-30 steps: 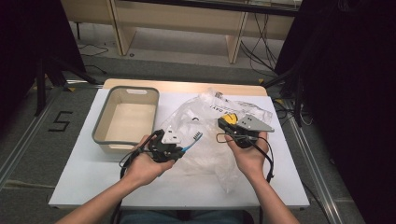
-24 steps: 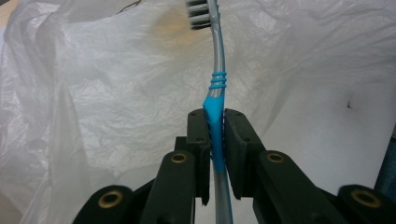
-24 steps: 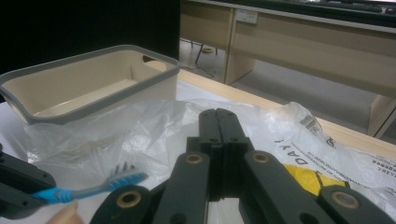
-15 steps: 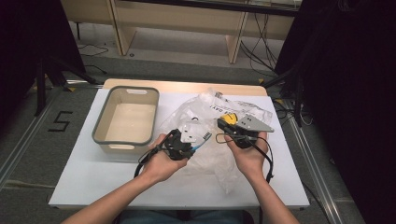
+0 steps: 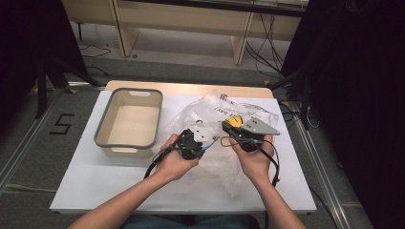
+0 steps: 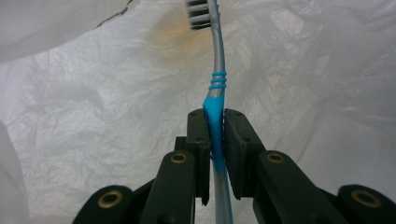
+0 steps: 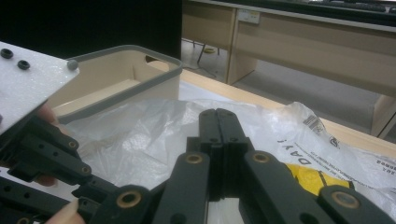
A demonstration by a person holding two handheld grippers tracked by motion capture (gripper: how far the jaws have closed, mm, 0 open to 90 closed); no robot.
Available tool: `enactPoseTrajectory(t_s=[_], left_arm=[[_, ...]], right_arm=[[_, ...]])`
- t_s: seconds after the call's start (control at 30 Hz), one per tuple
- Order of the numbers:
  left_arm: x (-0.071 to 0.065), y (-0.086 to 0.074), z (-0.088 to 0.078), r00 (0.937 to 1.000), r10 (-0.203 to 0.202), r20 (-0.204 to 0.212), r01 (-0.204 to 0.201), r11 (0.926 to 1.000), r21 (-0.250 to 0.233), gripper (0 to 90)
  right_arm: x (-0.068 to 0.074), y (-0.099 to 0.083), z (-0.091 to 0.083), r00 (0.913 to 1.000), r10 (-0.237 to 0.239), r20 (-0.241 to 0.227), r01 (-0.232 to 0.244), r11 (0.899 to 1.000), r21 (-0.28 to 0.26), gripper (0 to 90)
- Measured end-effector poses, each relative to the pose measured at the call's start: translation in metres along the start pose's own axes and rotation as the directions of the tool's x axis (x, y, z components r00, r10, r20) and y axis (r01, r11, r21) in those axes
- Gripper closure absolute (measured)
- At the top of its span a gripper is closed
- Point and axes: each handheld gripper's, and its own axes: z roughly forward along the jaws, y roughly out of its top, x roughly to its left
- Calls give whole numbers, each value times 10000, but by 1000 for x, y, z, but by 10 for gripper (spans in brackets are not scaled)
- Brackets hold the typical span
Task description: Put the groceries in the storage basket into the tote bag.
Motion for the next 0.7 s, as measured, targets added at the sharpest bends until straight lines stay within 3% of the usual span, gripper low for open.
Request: enactPoseTrajectory(t_s=[0.4,0.7], left_arm=[[-1,6,22,9999,-87,-104,85,9996,-254,805],[-1,10,35,9994,64,-353,-80,9990,-440,804]], right_arm=[[0,0,0,10000,16,-15,-16,10000,16,900],[0,0,0,10000,6,7,-6,10000,13,900]])
